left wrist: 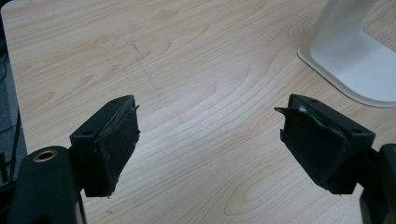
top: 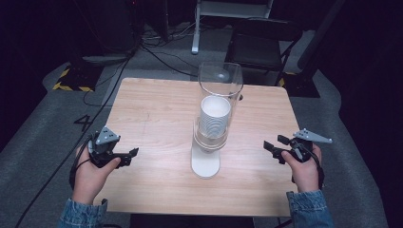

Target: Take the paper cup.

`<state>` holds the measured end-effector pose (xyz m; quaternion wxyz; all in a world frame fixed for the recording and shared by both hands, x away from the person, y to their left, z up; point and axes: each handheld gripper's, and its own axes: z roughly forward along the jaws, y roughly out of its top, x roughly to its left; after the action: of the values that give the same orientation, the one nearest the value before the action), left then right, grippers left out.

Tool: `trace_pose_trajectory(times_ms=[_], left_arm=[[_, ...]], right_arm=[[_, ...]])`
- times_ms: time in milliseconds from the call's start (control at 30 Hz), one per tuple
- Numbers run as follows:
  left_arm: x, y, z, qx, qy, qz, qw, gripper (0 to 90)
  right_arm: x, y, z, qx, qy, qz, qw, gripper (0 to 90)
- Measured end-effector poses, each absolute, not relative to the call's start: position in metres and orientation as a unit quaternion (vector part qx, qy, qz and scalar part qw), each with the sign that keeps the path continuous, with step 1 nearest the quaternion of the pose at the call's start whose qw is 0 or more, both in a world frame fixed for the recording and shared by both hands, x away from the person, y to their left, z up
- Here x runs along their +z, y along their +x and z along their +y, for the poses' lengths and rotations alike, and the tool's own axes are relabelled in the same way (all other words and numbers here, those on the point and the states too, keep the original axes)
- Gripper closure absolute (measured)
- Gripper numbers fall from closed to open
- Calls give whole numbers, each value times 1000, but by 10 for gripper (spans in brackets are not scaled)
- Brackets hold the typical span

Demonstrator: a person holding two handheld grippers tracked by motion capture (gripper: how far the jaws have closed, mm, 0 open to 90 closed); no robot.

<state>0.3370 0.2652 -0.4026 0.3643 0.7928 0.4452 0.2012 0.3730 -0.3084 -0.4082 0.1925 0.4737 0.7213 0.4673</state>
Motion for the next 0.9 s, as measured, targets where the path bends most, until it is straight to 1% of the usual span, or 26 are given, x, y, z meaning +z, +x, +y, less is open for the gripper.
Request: trace_pose_trajectory(times_ms=[667,733,900], left_arm=[[-400,335,266,195,794,441,369,183],[-401,335,266,195,795,441,368,183],[-400,334,266,194,796,439,368,183]], right_arm=[[-404,371,-304,471,462,724,199,242],[-402,370,-299,476,454,726,200,221],[-396,366,-286,483,436,733,198,214]])
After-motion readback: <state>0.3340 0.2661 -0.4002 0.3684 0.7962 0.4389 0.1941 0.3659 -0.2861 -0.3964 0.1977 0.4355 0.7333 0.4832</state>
